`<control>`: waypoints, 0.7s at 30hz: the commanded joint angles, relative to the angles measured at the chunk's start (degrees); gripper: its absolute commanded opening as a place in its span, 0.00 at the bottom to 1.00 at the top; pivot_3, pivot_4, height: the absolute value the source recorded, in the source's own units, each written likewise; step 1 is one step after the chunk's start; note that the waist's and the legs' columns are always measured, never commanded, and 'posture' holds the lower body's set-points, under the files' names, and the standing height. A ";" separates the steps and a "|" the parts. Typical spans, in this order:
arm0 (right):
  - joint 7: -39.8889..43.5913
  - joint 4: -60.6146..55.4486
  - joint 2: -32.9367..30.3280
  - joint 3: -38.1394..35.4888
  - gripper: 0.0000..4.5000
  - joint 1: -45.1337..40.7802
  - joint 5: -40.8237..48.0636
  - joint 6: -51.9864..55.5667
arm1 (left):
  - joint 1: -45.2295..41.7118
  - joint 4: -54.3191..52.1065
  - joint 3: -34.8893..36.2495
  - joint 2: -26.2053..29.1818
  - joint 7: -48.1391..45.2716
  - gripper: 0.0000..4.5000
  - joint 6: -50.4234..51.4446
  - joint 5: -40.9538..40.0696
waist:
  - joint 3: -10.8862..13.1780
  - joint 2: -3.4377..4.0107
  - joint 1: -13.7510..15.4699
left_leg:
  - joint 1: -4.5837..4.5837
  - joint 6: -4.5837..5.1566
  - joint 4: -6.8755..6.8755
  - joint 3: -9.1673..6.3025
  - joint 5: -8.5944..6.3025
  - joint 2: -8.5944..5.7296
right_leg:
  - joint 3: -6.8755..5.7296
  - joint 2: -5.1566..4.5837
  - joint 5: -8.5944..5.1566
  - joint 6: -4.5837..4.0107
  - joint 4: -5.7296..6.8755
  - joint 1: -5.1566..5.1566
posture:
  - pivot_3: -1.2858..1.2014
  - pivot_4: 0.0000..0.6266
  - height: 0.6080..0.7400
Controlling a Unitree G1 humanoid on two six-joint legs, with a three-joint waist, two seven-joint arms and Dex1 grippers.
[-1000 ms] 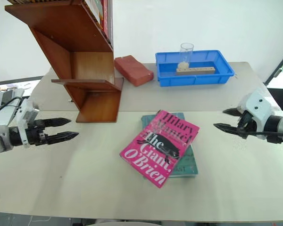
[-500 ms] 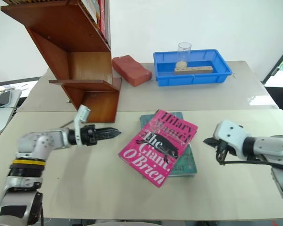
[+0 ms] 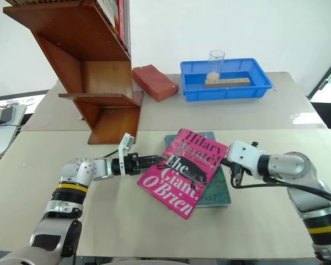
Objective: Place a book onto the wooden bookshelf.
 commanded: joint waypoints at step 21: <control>3.06 -3.81 3.32 -4.32 0.00 -8.08 6.46 3.59 | 6.35 -23.83 17.36 -3.90 15.56 0.15 8.34 -17.40 | 0.01 -0.01 0.19 | 0.00 -0.11 -0.03 -0.27 0.06 -0.10 | -0.05 -0.01 0.11 -0.15 -0.19 0.24 | 0.52 0.24 0.31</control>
